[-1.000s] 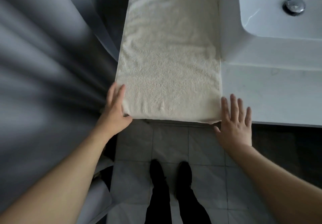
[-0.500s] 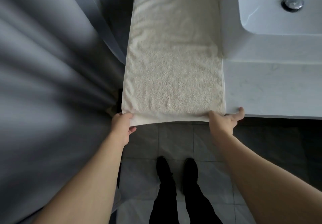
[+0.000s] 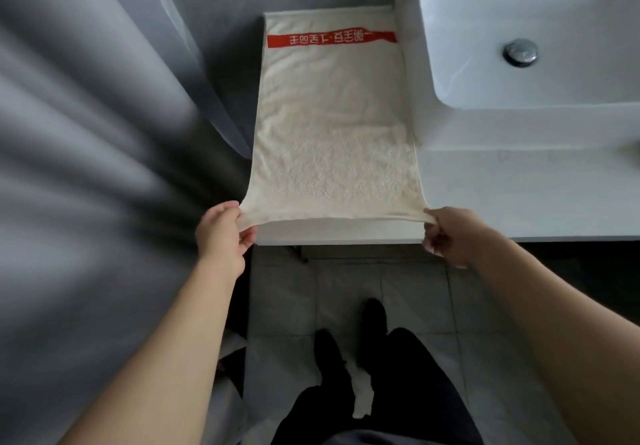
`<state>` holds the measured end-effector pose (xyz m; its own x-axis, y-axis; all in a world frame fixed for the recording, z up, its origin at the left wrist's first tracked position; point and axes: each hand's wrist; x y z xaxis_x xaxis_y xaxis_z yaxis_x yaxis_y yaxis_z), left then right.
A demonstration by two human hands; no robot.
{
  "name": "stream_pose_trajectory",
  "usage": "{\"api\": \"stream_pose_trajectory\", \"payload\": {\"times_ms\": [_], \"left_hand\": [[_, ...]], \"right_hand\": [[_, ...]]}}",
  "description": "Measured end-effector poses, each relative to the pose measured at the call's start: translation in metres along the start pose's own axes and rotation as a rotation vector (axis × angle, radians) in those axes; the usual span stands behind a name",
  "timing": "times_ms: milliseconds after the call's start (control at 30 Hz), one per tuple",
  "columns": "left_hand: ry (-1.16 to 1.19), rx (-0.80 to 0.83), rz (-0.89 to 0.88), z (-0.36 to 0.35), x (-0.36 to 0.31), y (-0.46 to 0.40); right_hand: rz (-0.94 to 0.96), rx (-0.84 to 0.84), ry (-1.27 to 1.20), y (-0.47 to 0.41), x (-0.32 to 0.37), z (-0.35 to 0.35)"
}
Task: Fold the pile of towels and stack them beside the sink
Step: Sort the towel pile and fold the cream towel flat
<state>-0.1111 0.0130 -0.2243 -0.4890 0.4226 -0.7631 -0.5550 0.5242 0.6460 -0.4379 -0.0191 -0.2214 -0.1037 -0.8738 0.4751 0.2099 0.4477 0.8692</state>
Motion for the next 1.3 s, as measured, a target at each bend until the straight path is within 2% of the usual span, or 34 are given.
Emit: {"api": "stream_pose_trajectory", "payload": {"times_ms": [67, 200, 267, 333, 433, 500, 567, 667, 767, 867, 1100, 1167, 1233, 1300], "left_hand": [[0.063, 0.031, 0.035, -0.006, -0.013, -0.002], [0.226, 0.225, 0.080, -0.026, -0.038, -0.010], [0.180, 0.261, 0.040, -0.043, -0.047, -0.014], [0.048, 0.235, -0.019, -0.061, -0.058, -0.020], [-0.090, 0.182, -0.074, -0.082, -0.074, -0.033], [-0.135, 0.138, -0.106, -0.094, -0.086, -0.043], [-0.176, 0.091, -0.149, -0.105, -0.097, -0.053], [-0.315, 0.028, -0.299, -0.121, -0.112, -0.071], [-0.434, 0.046, -0.429, -0.139, -0.127, -0.094], [-0.427, 0.113, -0.459, -0.164, -0.143, -0.118], [-0.339, 0.153, -0.555, -0.225, -0.168, -0.169], [-0.314, 0.134, -0.548, -0.239, -0.173, -0.186], [-0.303, 0.121, -0.541, -0.254, -0.178, -0.204], [-0.314, 0.134, -0.529, -0.272, -0.181, -0.222]], "right_hand": [[0.025, 0.059, -0.149, 0.005, 0.020, -0.002], [0.032, 0.121, -0.444, 0.010, 0.058, -0.014], [0.036, 0.185, -0.505, 0.011, 0.077, -0.021], [0.076, 0.201, -0.462, 0.008, 0.099, -0.028], [0.187, 0.156, -0.265, -0.001, 0.130, -0.039], [0.252, 0.079, -0.027, -0.010, 0.150, -0.041], [0.377, -0.059, 0.283, -0.023, 0.170, -0.040], [0.663, -0.310, 0.740, -0.038, 0.204, -0.037], [0.926, -0.564, 1.143, -0.050, 0.239, -0.034], [1.118, -0.769, 1.394, -0.063, 0.275, -0.040], [1.183, -0.911, 1.848, -0.090, 0.340, -0.076], [1.203, -0.877, 1.950, -0.100, 0.354, -0.090], [1.125, -0.785, 1.954, -0.112, 0.367, -0.104], [0.978, -0.699, 1.784, -0.128, 0.382, -0.117]]}}
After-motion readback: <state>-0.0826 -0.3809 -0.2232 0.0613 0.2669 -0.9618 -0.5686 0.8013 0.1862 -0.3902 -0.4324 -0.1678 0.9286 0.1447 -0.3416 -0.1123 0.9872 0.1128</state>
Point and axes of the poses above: each hand's wrist, its own y-axis away from the middle knuckle, its own z-axis out of the back of the hand, x = y × z, and after that the axes turned 8 degrees about y, right-handed
